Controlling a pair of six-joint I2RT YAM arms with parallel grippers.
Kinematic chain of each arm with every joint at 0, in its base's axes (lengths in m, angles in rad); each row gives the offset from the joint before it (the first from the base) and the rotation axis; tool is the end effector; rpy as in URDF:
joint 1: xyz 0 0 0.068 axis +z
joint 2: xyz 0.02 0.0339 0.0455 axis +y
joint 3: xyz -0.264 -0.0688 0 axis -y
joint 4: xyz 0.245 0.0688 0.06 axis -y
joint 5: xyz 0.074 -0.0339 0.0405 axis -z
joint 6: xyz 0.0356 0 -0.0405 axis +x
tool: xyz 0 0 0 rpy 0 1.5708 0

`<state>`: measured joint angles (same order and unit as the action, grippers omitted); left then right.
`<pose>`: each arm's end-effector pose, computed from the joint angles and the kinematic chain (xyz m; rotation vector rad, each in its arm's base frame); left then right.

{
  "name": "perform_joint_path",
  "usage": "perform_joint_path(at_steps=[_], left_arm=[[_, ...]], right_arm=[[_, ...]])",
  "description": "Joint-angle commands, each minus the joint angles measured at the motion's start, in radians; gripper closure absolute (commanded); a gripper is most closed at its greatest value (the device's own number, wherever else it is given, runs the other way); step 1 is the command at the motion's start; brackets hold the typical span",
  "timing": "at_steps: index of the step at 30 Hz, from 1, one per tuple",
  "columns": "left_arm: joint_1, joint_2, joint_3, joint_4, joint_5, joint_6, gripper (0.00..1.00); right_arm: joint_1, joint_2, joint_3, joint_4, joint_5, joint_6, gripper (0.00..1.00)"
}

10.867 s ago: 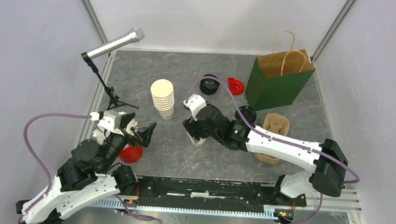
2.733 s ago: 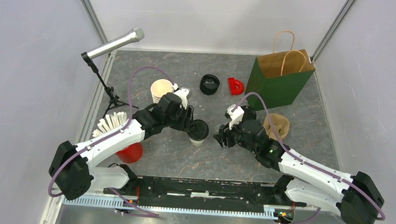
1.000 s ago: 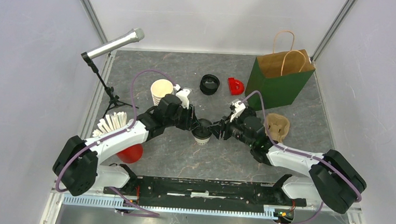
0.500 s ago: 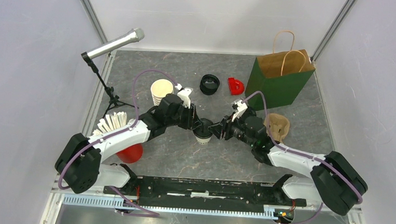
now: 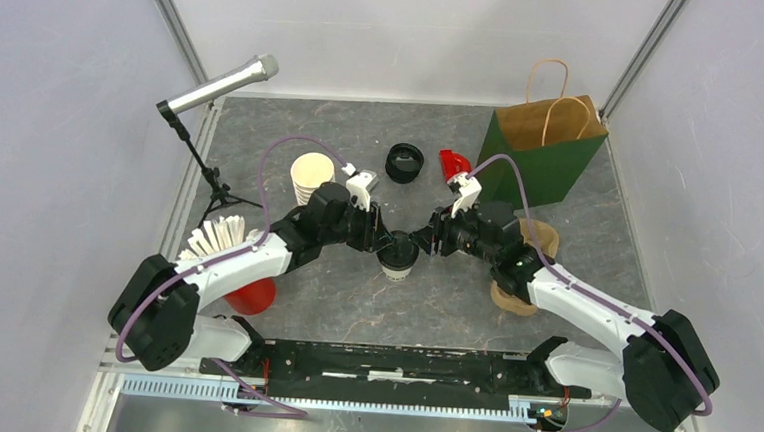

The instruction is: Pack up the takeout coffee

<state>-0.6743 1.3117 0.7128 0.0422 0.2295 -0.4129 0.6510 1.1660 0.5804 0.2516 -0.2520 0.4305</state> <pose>0.2143 -0.1816 0.2227 0.4337 2.1998 -0.8636 0.1981 0.1621 0.2352 -0.4007 1.9753 0.9532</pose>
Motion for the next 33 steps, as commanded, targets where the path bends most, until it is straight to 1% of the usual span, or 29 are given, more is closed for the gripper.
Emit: perform_joint_path(at_steps=[1, 3, 9, 14, 18, 23, 33], left_arm=[[-0.005, 0.040, -0.042, -0.099, 0.030, 0.072, 0.56], [-0.005, 0.050, -0.037, -0.100, 0.034, 0.073, 0.56], [-0.005, 0.069, -0.030, -0.099, 0.040, 0.073, 0.56], [-0.006, 0.067, -0.034, -0.101, 0.032, 0.072, 0.56], [-0.005, 0.072, -0.039, -0.113, 0.005, 0.065, 0.56], [-0.006, 0.105, -0.038, -0.133, -0.011, 0.065, 0.56], [-0.005, 0.119, -0.066, -0.129, -0.050, 0.037, 0.56]], right_arm=[[-0.014, -0.003, 0.052, -0.044, -0.039, -0.047, 0.53], [-0.017, 0.007, 0.053, -0.039, -0.057, -0.049, 0.57], [-0.018, 0.061, 0.048, -0.017, -0.072, -0.061, 0.61], [-0.026, 0.097, 0.018, 0.006, -0.045, -0.066, 0.64], [-0.035, 0.099, -0.069, 0.046, -0.018, -0.049, 0.65], [-0.034, 0.098, -0.219, 0.149, -0.018, -0.002, 0.67], [-0.034, 0.156, -0.341, 0.211, 0.001, 0.017, 0.68]])
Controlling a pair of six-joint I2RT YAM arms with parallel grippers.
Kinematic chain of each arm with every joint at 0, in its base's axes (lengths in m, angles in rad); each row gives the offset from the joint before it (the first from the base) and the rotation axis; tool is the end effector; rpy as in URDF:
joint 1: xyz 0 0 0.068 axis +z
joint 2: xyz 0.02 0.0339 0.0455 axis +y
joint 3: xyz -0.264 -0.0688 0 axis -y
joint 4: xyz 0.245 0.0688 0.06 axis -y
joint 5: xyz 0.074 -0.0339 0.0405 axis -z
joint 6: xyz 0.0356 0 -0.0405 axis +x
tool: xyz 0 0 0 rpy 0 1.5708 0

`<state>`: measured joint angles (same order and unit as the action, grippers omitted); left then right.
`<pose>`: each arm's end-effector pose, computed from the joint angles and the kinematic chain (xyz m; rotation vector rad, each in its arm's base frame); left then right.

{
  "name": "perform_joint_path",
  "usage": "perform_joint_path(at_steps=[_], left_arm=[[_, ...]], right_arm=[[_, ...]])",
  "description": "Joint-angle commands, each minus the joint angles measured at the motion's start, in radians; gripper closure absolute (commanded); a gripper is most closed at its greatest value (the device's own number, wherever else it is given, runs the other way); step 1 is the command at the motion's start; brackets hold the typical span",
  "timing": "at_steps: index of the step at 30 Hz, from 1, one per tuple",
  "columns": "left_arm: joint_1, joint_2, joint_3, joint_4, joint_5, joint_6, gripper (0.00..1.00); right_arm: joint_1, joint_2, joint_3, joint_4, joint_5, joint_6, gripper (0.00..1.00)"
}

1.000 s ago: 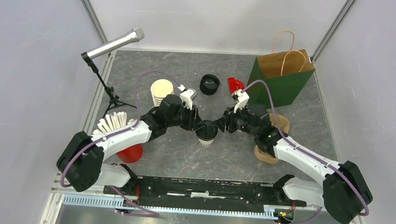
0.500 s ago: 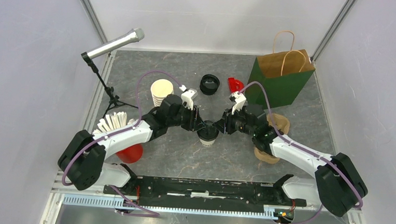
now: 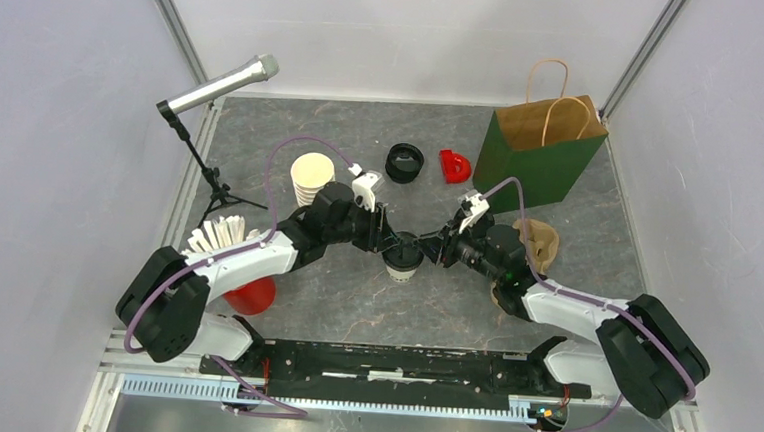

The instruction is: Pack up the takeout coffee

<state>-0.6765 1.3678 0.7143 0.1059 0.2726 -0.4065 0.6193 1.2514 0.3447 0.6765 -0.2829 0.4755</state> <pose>0.2203 -0.1892 0.2144 0.4709 2.1893 -0.9086 0.1902 0.1478 0.1835 -0.3510 1.8828 1.0166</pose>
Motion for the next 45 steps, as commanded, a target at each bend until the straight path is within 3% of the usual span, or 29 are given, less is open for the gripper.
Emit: perform_joint_path(at_steps=[1, 8, 16, 22, 32, 45], left_arm=[[-0.003, 0.065, -0.068, -0.193, -0.098, 0.032, 0.57], [-0.003, 0.073, -0.059, -0.177, -0.060, 0.012, 0.56], [-0.003, -0.005, -0.031, -0.120, 0.069, -0.095, 0.56], [-0.003, -0.040, 0.018, -0.073, 0.143, -0.153, 0.45], [-0.003, -0.066, 0.172, -0.189, 0.117, -0.081, 0.34], [-0.003, -0.094, 0.090, -0.212, 0.088, -0.062, 0.50]], right_arm=[[-0.001, 0.080, -0.115, -0.206, 0.034, -0.024, 0.68], [-0.002, 0.073, -0.088, -0.218, -0.001, -0.044, 0.68], [-0.008, -0.044, 0.209, -0.463, 0.028, -0.116, 0.61], [-0.013, -0.057, 0.336, -0.573, 0.048, -0.161, 0.54], [-0.012, -0.159, 0.322, -0.638, -0.010, -0.169, 0.53], [0.066, -0.176, 0.200, -0.477, -0.134, -0.072, 0.61]])
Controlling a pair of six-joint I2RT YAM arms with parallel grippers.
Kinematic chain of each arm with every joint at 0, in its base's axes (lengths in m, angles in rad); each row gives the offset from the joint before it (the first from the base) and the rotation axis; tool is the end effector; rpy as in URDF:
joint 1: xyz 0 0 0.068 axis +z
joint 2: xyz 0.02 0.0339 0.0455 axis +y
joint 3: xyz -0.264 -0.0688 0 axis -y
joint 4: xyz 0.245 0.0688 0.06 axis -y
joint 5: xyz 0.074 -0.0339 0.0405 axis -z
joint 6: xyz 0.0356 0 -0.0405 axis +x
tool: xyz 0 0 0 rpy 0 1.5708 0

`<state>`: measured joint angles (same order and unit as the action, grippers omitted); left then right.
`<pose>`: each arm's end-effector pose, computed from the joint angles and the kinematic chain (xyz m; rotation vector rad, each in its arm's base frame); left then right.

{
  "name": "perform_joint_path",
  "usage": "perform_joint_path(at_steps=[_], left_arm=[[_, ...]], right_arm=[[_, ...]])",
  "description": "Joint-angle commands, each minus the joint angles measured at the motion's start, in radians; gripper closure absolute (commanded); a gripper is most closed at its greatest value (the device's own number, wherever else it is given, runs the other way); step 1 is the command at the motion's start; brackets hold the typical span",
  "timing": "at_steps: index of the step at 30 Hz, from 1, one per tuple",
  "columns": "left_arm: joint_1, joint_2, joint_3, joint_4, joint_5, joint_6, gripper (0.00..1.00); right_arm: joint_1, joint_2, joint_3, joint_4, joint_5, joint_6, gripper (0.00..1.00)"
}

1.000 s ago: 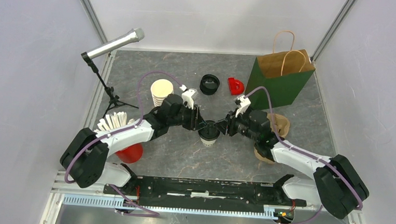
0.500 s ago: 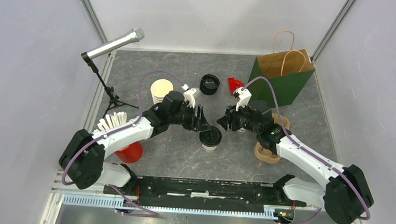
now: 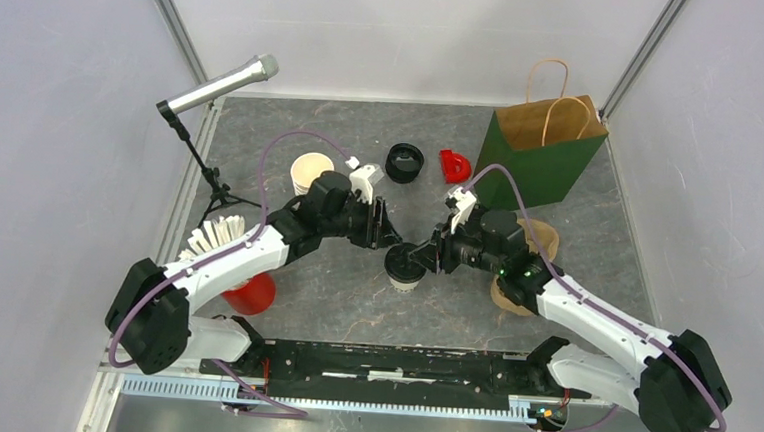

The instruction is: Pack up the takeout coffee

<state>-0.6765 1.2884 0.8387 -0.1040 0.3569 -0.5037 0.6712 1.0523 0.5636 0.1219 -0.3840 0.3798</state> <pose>0.2140 -0.1878 0.2581 0.4230 2.2402 -1.0436 0.1746 0.1557 0.2424 -0.5671 1.9835 1.0487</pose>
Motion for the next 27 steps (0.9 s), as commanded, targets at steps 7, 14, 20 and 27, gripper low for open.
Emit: perform_joint_path(at_steps=[7, 14, 20, 27], left_arm=[[-0.003, 0.001, -0.119, 0.037, -0.007, 0.022, 0.56], [-0.003, -0.013, -0.138, 0.066, 0.007, 0.007, 0.59], [-0.003, -0.077, 0.023, -0.051, -0.026, 0.055, 0.44], [-0.003, -0.088, 0.261, -0.221, -0.069, 0.127, 0.26]], right_arm=[[0.015, 0.072, -0.080, 0.088, 0.028, 0.006, 0.61], [0.014, 0.066, -0.054, 0.033, 0.043, -0.033, 0.61], [0.014, 0.020, 0.091, -0.071, 0.053, -0.063, 0.60], [0.014, -0.029, 0.199, -0.205, 0.168, -0.087, 0.43]])
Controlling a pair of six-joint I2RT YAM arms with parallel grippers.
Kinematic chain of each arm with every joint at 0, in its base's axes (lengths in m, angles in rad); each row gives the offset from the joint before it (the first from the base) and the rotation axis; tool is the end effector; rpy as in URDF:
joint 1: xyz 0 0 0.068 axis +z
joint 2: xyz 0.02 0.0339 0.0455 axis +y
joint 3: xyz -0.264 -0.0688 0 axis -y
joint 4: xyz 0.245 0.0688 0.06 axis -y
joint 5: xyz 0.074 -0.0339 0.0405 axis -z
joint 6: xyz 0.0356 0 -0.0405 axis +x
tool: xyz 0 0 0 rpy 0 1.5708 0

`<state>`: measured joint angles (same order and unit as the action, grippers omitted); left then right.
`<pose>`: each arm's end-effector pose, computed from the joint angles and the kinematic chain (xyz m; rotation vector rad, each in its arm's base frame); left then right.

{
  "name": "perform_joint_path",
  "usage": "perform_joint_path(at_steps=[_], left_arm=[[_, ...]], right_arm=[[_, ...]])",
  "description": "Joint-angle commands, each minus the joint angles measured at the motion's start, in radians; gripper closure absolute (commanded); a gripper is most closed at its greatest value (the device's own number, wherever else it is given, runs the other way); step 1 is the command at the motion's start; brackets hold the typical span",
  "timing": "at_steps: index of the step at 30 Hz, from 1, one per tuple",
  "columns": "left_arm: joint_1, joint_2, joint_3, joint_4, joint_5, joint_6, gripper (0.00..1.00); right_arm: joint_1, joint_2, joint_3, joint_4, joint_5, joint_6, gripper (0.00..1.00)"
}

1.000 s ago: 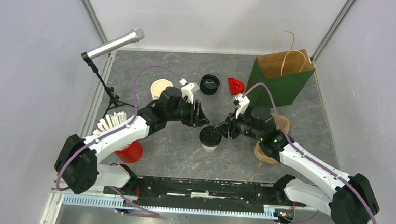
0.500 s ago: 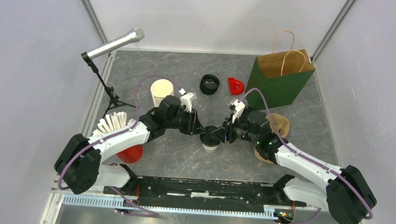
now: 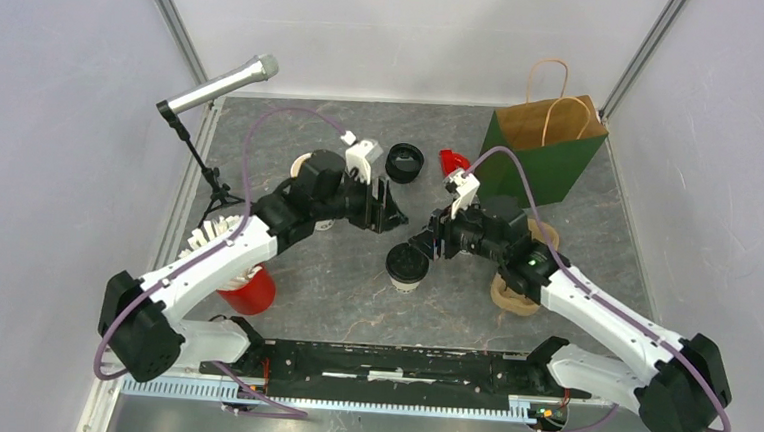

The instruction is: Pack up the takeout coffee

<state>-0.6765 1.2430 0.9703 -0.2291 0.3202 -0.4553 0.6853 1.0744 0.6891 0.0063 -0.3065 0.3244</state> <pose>0.2126 -0.1850 0.3034 0.4517 2.1629 -0.9979 0.1822 0.1628 0.2692 -0.5781 1.9744 0.9477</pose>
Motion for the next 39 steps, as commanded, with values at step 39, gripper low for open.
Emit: perform_joint_path(at_steps=[39], left_arm=[[0.001, -0.635, -0.208, -0.295, -0.181, 0.384, 0.06]], right_arm=[[-0.032, -0.091, 0.440, -0.289, 0.927, -0.209, 0.05]])
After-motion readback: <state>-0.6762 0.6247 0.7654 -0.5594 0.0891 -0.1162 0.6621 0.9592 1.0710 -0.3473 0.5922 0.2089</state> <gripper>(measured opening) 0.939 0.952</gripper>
